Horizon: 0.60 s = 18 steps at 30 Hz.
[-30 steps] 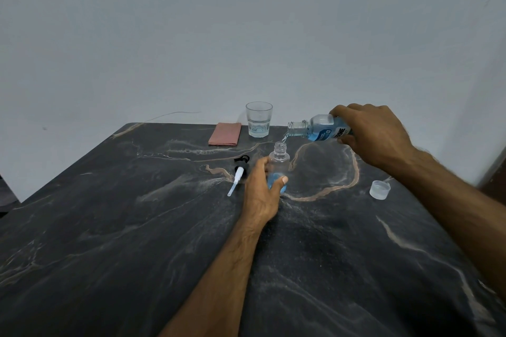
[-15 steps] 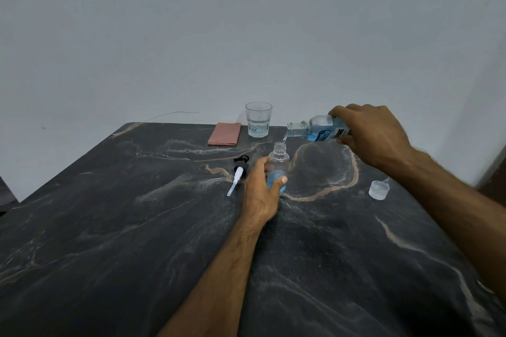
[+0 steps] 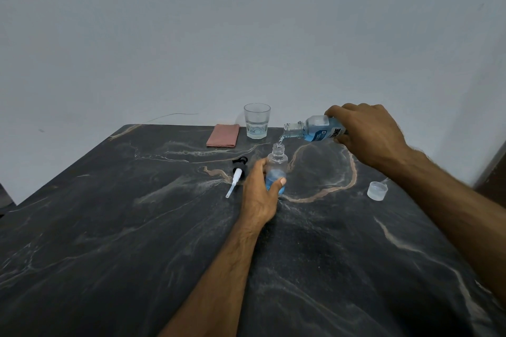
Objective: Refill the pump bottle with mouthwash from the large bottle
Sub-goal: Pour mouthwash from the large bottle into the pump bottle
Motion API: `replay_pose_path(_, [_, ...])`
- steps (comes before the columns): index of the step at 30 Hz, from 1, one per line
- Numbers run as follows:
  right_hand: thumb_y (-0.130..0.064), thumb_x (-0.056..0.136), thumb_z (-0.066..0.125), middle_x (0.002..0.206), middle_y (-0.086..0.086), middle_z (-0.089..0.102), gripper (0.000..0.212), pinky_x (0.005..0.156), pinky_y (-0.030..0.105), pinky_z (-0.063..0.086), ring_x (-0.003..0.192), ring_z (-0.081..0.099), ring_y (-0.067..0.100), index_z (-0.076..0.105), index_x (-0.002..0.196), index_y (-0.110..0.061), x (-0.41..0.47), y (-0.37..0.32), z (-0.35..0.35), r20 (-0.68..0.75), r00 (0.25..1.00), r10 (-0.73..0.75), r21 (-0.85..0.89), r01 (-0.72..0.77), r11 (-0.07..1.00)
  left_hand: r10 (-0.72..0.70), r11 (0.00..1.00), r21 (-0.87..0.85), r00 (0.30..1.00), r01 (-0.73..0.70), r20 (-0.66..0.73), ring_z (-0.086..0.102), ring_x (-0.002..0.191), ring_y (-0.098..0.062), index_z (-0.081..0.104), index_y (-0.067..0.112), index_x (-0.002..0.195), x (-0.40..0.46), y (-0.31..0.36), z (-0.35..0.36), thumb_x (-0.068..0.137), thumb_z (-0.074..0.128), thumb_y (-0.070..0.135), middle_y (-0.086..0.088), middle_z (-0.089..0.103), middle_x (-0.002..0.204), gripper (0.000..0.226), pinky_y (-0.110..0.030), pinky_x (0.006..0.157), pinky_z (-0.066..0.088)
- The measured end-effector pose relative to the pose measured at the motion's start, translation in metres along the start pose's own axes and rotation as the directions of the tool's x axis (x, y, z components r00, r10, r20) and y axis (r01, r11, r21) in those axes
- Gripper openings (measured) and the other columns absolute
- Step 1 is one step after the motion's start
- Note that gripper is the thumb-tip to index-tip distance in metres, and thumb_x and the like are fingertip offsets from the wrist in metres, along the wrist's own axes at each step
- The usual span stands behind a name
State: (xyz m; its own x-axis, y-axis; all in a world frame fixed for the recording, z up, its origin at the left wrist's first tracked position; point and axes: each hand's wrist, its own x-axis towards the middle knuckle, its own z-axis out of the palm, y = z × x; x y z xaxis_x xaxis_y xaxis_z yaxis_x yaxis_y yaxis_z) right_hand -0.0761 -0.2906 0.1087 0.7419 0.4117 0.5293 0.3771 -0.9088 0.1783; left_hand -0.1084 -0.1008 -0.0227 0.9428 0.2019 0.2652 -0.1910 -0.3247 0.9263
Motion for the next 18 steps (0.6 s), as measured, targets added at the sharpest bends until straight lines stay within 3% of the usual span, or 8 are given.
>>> replay_pose_path(13, [-0.018, 0.085, 0.072, 0.111, 0.007, 0.067, 0.042, 0.083, 0.040, 0.041, 0.094, 0.060, 0.031, 0.054, 0.123, -0.020, -0.0008, 0.0006, 0.0011, 0.006, 1.000, 0.014, -0.010, -0.014, 1.000, 0.009, 1.000, -0.004, 1.000, -0.009, 0.001, 0.054, 0.119, -0.016, 0.043, 0.014, 0.133, 0.0012, -0.0008, 0.0003, 0.087, 0.066, 0.016, -0.003, 0.056, 0.133, 0.052, -0.036, 0.104, 0.045])
replay_pose_path(18, [-0.017, 0.085, 0.070, 0.110, 0.006, 0.066, 0.040, 0.082, 0.039, 0.039, 0.093, 0.059, 0.031, 0.054, 0.122, -0.020, -0.0008, 0.0015, -0.0004, 0.011, 1.000, 0.013, -0.014, -0.013, 1.000, -0.015, 1.000, -0.013, 1.000, 0.015, 0.008, 0.051, 0.124, -0.019, 0.041, 0.011, 0.137, 0.0017, -0.0014, 0.0005, 0.087, 0.067, 0.015, -0.004, 0.054, 0.135, 0.056, -0.041, 0.106, 0.043])
